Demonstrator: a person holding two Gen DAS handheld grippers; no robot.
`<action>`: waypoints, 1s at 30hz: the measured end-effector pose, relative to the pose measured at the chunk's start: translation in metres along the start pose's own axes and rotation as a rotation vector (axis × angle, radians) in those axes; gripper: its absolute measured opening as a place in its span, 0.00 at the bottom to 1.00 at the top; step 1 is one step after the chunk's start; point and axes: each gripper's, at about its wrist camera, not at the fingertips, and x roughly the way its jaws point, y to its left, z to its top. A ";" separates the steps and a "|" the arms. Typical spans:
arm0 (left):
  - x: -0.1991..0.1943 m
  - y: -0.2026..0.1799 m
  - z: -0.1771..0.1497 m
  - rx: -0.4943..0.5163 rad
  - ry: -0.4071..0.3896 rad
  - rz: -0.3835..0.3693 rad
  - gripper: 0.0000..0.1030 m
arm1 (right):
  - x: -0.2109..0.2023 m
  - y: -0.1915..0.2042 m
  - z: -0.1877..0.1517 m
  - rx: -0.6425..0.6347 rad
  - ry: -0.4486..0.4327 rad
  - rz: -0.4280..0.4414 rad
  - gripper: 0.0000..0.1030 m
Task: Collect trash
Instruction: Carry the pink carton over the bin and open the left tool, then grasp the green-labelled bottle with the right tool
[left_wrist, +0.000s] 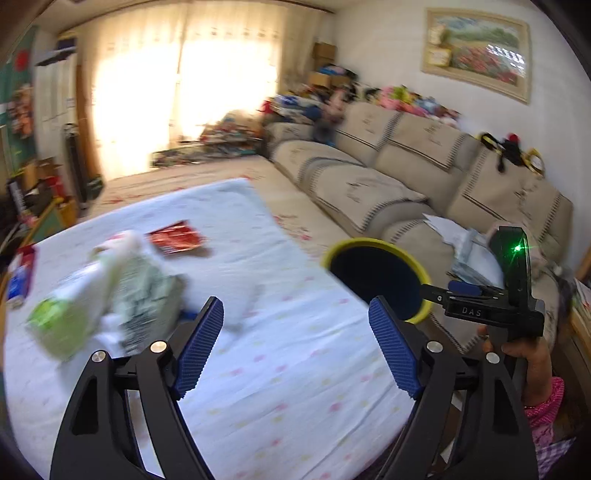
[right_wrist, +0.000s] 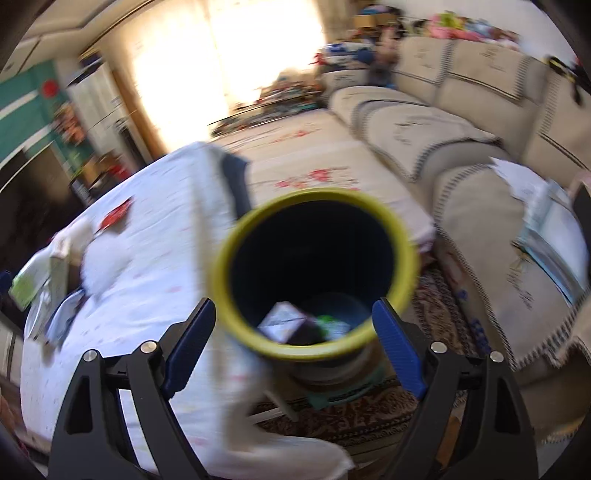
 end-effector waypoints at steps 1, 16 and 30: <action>-0.010 0.010 -0.005 -0.013 -0.009 0.030 0.78 | 0.005 0.015 0.000 -0.028 0.010 0.027 0.80; -0.105 0.142 -0.080 -0.233 -0.065 0.273 0.80 | 0.037 0.240 0.009 -0.361 0.068 0.356 0.80; -0.168 0.177 -0.101 -0.294 -0.159 0.404 0.81 | 0.007 0.396 -0.026 -0.495 -0.096 0.399 0.87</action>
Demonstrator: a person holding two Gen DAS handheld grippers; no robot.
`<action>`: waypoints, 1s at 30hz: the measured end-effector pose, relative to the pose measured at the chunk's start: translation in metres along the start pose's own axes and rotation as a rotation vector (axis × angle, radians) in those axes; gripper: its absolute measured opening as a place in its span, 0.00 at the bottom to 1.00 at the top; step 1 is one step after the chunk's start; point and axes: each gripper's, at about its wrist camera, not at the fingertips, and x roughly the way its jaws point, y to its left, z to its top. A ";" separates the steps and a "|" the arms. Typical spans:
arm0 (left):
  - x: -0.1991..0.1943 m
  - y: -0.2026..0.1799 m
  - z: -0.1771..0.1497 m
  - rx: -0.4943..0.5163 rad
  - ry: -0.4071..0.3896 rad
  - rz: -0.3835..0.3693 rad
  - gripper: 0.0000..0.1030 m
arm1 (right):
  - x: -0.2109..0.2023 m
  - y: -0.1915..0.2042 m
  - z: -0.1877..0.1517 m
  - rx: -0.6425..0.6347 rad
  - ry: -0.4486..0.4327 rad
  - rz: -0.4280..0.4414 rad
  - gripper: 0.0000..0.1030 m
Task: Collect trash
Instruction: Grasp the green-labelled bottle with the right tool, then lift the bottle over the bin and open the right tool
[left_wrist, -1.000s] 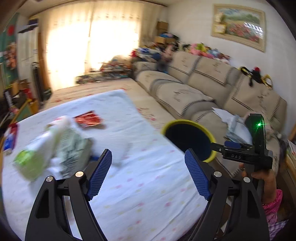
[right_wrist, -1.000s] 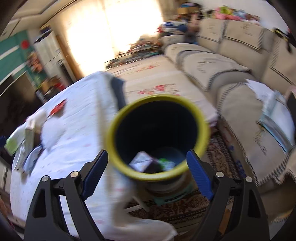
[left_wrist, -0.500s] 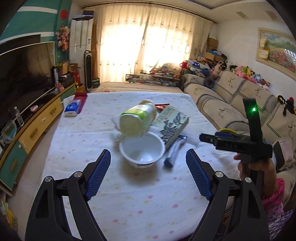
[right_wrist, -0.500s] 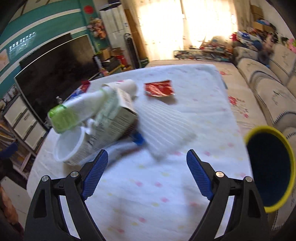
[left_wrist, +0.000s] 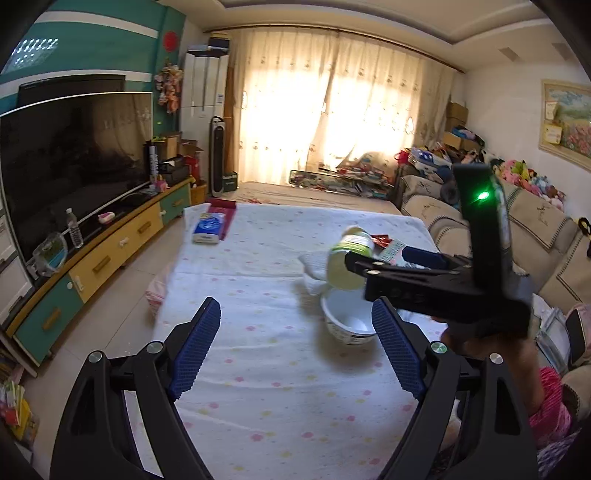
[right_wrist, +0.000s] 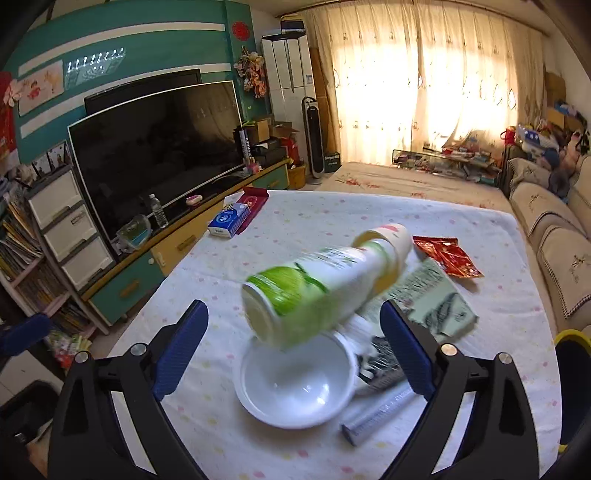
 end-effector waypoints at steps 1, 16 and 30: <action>-0.005 0.005 -0.002 -0.008 -0.005 0.007 0.82 | 0.008 0.006 0.001 0.003 0.002 -0.021 0.87; -0.010 0.032 -0.013 -0.057 0.001 -0.012 0.82 | 0.055 0.018 -0.003 0.008 0.002 -0.213 0.67; 0.003 0.012 -0.015 -0.025 0.023 -0.039 0.82 | -0.029 -0.050 -0.011 0.090 -0.104 -0.100 0.51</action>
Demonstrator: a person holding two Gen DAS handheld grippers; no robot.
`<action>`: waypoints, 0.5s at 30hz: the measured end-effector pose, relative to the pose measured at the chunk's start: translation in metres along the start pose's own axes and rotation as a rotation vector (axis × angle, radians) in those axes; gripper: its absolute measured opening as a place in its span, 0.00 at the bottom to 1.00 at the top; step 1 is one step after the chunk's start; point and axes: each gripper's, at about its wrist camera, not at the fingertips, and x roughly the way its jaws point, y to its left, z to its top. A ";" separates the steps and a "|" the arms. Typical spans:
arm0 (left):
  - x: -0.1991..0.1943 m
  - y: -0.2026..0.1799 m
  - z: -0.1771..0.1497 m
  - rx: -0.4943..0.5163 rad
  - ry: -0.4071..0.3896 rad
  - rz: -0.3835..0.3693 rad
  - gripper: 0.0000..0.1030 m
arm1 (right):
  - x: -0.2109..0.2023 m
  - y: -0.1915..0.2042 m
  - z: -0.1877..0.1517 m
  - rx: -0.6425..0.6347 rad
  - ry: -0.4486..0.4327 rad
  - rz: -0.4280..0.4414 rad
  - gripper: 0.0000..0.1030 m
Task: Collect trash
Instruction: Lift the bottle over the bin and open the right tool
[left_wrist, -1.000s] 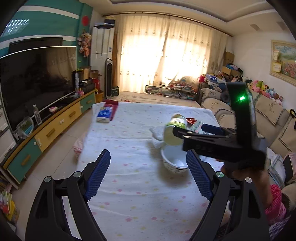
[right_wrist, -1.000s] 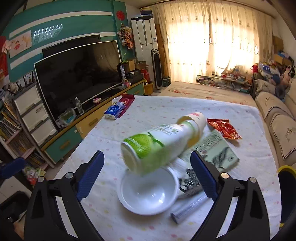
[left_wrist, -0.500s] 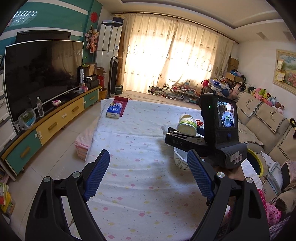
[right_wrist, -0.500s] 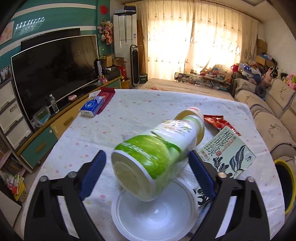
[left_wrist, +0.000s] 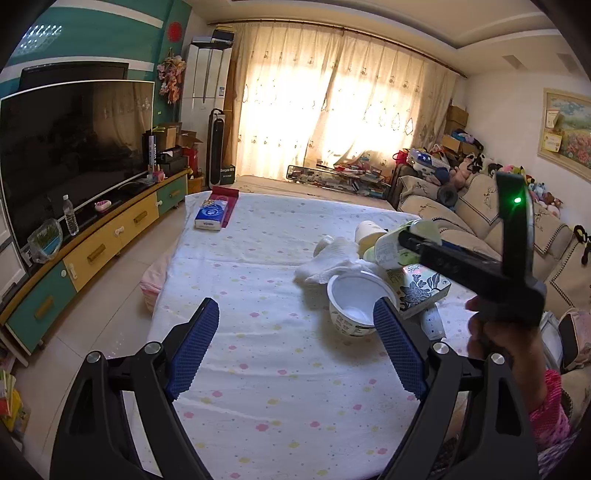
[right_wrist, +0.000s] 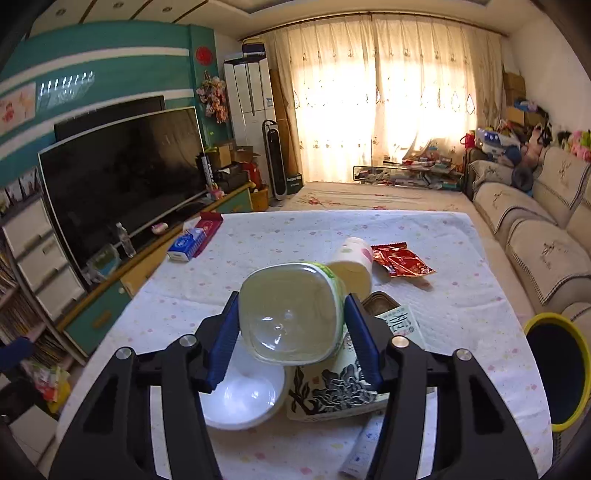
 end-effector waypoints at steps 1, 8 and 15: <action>0.001 -0.002 0.000 0.005 0.001 -0.003 0.82 | -0.004 -0.004 0.000 0.009 -0.001 0.009 0.51; 0.002 -0.010 0.000 0.021 0.000 -0.006 0.82 | -0.022 -0.024 0.007 0.064 -0.035 0.056 0.50; 0.003 -0.015 -0.001 0.038 0.001 -0.005 0.82 | -0.008 -0.033 0.028 0.098 -0.035 0.097 0.50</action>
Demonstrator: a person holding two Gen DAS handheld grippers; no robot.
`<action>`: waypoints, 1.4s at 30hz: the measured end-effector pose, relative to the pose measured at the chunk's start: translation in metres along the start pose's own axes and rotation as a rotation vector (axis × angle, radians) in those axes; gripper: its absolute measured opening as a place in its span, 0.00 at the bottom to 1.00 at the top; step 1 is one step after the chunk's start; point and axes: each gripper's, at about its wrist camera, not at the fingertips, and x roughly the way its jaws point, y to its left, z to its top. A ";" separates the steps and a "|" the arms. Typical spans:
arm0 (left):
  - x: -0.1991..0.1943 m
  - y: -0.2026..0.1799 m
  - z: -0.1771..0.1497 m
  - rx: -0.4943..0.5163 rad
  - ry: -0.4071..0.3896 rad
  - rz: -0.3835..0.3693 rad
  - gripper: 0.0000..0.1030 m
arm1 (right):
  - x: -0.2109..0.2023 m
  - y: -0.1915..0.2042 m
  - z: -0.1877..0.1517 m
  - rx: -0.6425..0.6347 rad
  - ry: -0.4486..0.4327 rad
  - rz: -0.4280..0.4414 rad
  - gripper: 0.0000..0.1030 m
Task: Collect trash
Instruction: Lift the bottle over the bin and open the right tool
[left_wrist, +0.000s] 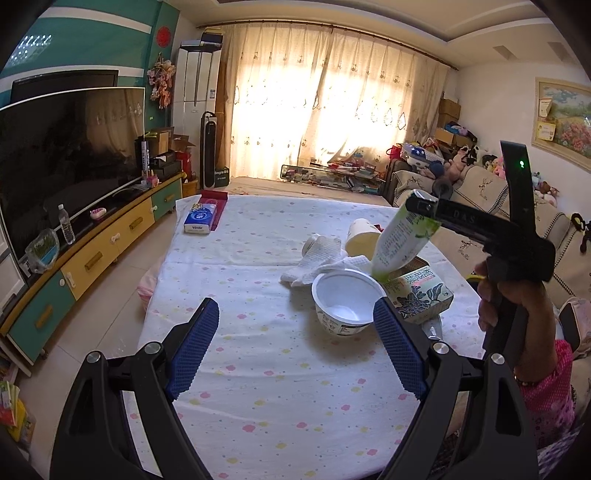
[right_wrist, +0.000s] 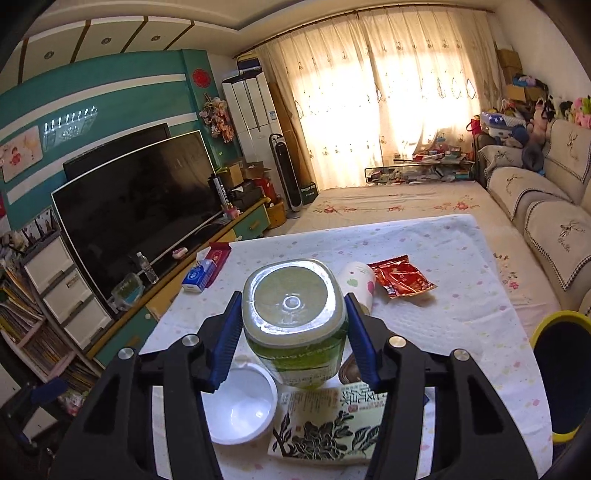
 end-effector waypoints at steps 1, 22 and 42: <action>0.001 0.000 0.000 0.002 0.001 0.002 0.83 | 0.000 0.000 0.002 0.002 -0.005 0.002 0.50; 0.013 -0.012 0.001 0.026 0.031 -0.032 0.83 | -0.080 -0.073 0.031 0.089 -0.162 -0.128 0.50; 0.075 -0.088 -0.001 0.128 0.141 -0.124 0.83 | -0.083 -0.314 -0.067 0.353 0.036 -0.619 0.51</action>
